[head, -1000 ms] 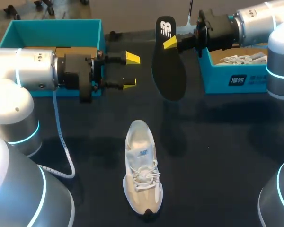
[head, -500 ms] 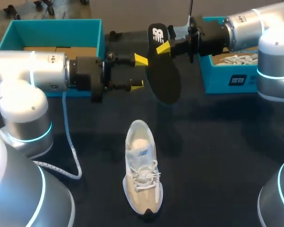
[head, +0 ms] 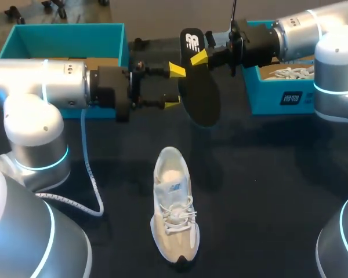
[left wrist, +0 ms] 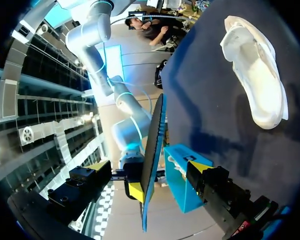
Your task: Take the shoe out of the shoebox, open the shoe tongue, remove and reinsert the insole, then place the shoe into the shoebox
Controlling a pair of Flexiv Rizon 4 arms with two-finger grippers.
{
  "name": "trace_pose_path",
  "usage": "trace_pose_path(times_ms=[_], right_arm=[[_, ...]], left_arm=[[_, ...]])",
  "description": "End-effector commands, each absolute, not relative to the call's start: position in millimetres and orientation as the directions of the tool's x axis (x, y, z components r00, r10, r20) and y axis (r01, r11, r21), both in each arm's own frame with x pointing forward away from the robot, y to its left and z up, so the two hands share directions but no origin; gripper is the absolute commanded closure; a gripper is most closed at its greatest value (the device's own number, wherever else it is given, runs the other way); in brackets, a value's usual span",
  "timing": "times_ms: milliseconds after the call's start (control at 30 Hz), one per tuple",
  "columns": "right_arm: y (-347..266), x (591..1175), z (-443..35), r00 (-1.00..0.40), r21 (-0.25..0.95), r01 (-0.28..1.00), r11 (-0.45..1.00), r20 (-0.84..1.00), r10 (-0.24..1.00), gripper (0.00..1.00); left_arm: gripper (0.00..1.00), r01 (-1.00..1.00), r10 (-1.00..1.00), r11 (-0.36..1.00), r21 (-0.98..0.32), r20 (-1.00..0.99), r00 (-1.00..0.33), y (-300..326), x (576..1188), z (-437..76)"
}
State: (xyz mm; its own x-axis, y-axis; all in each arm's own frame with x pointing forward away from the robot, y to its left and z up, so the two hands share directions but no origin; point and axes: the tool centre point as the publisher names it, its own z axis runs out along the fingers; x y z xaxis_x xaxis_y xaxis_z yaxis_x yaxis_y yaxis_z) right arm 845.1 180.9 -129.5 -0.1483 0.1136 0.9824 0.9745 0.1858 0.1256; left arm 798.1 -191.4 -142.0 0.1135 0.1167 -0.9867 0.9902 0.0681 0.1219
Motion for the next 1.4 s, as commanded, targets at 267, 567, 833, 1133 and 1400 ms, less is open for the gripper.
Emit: trace_pose_path(times_ms=[267, 567, 833, 1133, 1400], right_arm=[[181.5, 845.1, -129.2, -0.147, 0.124, 0.975, 0.186, 0.982, 0.116, 1.0], [181.5, 845.1, -129.2, -0.147, 0.124, 0.975, 0.186, 0.982, 0.116, 1.0], [181.5, 845.1, -129.2, -0.147, 0.124, 0.975, 0.186, 0.982, 0.116, 1.0], [181.5, 845.1, -129.2, -0.147, 0.124, 0.975, 0.186, 0.982, 0.116, 1.0], [181.5, 845.1, -129.2, -0.147, 0.124, 0.975, 0.186, 0.982, 0.116, 1.0]], left_arm=[[0.0, 0.986, 0.078, 0.079, 0.15, -0.987, 0.143, -209.1, 802.6, -142.2], [0.23, 0.982, 0.082, 0.098, 0.164, -0.984, 0.157, -217.8, 807.4, -142.8], [0.51, 0.979, 0.076, 0.11, 0.172, -0.983, 0.164, -218.9, 807.5, -141.8], [0.6, 0.976, 0.066, 0.122, 0.181, -0.983, 0.174, -217.7, 808.7, -137.7], [0.71, 0.976, 0.071, 0.1, 0.195, -0.979, 0.189, -218.5, 810.5, -138.2]])
